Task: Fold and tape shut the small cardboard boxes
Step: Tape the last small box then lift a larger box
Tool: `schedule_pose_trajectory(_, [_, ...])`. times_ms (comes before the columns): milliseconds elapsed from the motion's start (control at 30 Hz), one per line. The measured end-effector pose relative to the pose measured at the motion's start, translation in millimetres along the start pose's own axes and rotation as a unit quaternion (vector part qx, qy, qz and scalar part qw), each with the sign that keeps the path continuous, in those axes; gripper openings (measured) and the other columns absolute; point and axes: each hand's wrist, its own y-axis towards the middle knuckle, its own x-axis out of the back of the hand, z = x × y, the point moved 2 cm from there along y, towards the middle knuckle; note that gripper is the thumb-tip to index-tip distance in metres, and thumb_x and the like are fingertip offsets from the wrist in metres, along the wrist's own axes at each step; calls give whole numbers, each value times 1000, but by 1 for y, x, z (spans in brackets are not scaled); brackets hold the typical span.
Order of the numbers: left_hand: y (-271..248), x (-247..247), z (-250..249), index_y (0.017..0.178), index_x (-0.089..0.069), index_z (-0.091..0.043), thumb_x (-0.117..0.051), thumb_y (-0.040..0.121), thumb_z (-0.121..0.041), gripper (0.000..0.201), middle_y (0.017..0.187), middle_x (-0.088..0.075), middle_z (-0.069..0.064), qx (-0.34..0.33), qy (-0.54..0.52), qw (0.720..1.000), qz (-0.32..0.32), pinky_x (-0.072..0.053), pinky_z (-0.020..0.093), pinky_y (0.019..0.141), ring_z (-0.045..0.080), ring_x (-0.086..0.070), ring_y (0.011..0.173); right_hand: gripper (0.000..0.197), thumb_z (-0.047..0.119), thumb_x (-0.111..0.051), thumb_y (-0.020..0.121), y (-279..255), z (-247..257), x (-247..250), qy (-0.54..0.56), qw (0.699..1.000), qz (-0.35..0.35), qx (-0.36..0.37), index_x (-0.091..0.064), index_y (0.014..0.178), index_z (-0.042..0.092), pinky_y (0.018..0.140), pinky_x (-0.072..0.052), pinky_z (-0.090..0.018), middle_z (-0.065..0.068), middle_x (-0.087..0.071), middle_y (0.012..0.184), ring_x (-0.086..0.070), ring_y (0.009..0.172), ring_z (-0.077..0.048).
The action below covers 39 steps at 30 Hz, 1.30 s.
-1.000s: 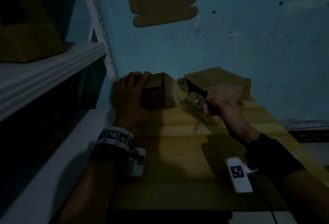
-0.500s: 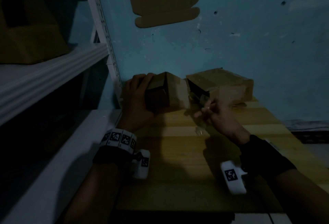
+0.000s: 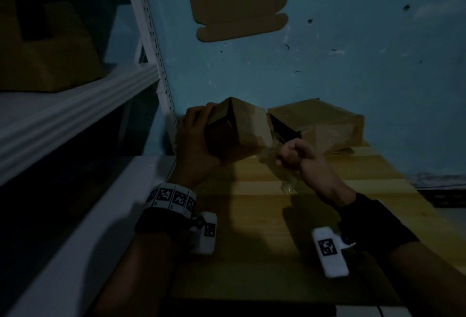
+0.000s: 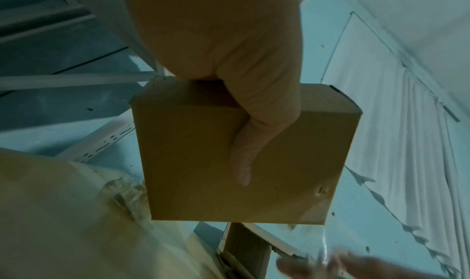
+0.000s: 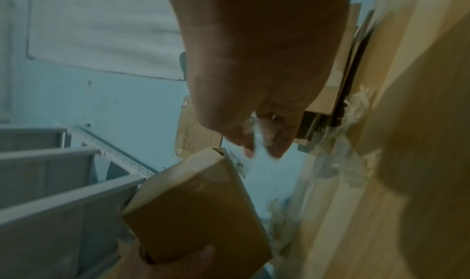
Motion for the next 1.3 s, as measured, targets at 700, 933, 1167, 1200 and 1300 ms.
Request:
schedule_pose_trajectory(700, [-2, 0, 8, 145, -41, -16, -100, 39, -25, 121, 131, -43, 6, 78, -7, 997, 2, -29, 27, 98, 21, -39, 121, 35, -18, -38, 100, 3, -13, -4, 190, 965, 100, -150, -64, 119, -4, 77, -63, -28, -21, -71, 119, -73, 106, -30])
schedule_pose_trajectory(933, [-2, 1, 6, 144, -42, -19, -99, 40, -22, 119, 132, -44, 9, 96, -28, 995, -4, -34, 33, 100, 26, -42, 122, 17, -2, -73, 89, 4, -25, 8, -54, 996, -29, -69, -78, 76, 9, 63, -58, -29, -5, -76, 72, -71, 67, -15])
schedule_pose_trajectory(1167, [-1, -3, 8, 144, -41, -24, -98, 41, -24, 118, 132, -42, 5, 113, -54, 992, -3, -43, 47, 103, 26, -43, 124, 16, 13, -89, 74, 6, -31, 13, -227, 973, -17, -44, -75, 67, 15, 72, -56, -42, 0, -74, 68, -71, 73, -20])
schedule_pose_trajectory(1200, [-1, -3, 8, 144, -41, -23, -98, 41, -24, 118, 132, -43, 6, 111, -58, 992, -3, -43, 46, 103, 25, -43, 124, 24, 13, -86, 78, 5, -31, 15, -262, 964, -1, -36, -70, 63, 23, 68, -51, -37, 8, -69, 63, -67, 68, -17])
schedule_pose_trajectory(1300, [-1, -3, 9, 144, -41, -20, -99, 41, -28, 119, 132, -43, 7, 104, -52, 993, 6, -39, 37, 102, 22, -43, 122, 39, 18, -78, 87, 5, -24, 16, -398, 916, 37, -25, -53, 58, 29, 56, -37, -28, 10, -55, 58, -59, 65, -20])
